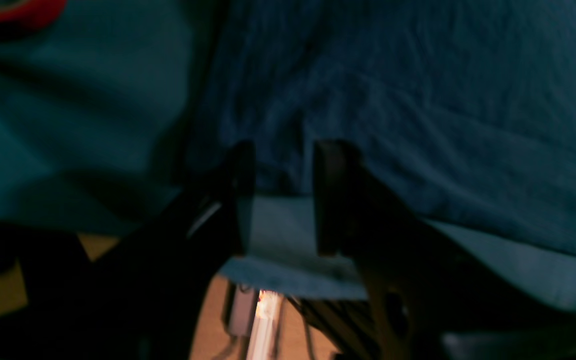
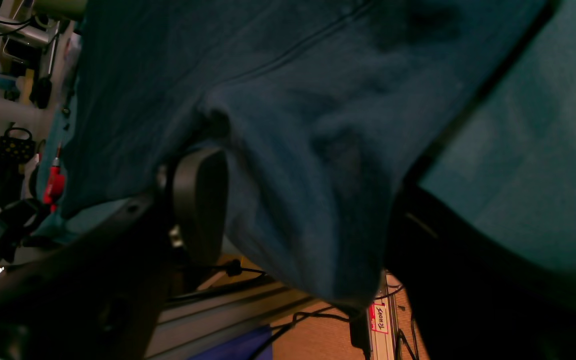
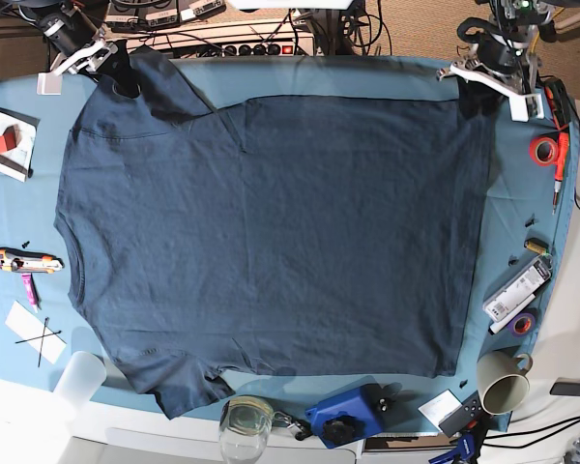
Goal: Fold the T-shirt properly
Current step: 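Move both grippers to the shirt's shoulder corners and grasp them, then pull the shoulder corners apart with both grippers to flatten the shirt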
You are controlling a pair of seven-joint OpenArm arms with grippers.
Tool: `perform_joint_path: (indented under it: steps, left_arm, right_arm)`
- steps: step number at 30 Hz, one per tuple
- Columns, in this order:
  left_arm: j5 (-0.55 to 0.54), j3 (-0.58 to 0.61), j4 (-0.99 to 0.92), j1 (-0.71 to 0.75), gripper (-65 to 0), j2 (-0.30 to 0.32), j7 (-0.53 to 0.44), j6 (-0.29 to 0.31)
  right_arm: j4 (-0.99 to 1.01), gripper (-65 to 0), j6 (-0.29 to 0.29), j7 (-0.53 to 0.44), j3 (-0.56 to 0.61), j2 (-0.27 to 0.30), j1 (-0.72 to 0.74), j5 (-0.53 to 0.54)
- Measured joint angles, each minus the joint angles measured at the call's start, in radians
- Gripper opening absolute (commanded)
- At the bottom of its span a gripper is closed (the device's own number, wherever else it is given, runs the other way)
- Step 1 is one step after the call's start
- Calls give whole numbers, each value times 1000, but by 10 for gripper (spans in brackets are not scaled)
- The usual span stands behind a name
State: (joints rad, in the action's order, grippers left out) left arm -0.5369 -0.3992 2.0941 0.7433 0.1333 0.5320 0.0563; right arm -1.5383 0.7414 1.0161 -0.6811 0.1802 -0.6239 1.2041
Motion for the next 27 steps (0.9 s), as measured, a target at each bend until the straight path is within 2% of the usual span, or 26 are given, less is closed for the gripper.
perform_joint_path:
  steps: [4,7,10,13,17,19,23,27]
  left_arm:
    - [16,0,0,-10,-404,37,1,0]
    - [16,0,-2,-21,-400,70,0,-17]
    - [20,0,-23,-32,-400,78,-1,-36]
    - [20,0,-83,-62,-400,78,4,-30]
    - [-33,0,-169,-113,-400,78,46,31]
    - [-60,0,-191,-129,-400,78,38,53]
    - [-70,-2,-260,-178,-400,80,7,76]
    - [-113,-9,-336,-196,-398,81,-63,114]
  right_arm:
    - [0,-255,0,1,0,0,0,0]
    - [0,-255,0,1,0,0,0,0]
    - [0,-255,0,4,0,2,0,0]
    - [0,-255,0,6,0,2,0,0]
    - [-1,-255,0,13,0,2,2,0]
    - [-2,-255,0,25,0,3,3,2]
    - [-2,-255,0,26,0,3,3,2]
    - [-2,-255,0,27,0,3,3,2]
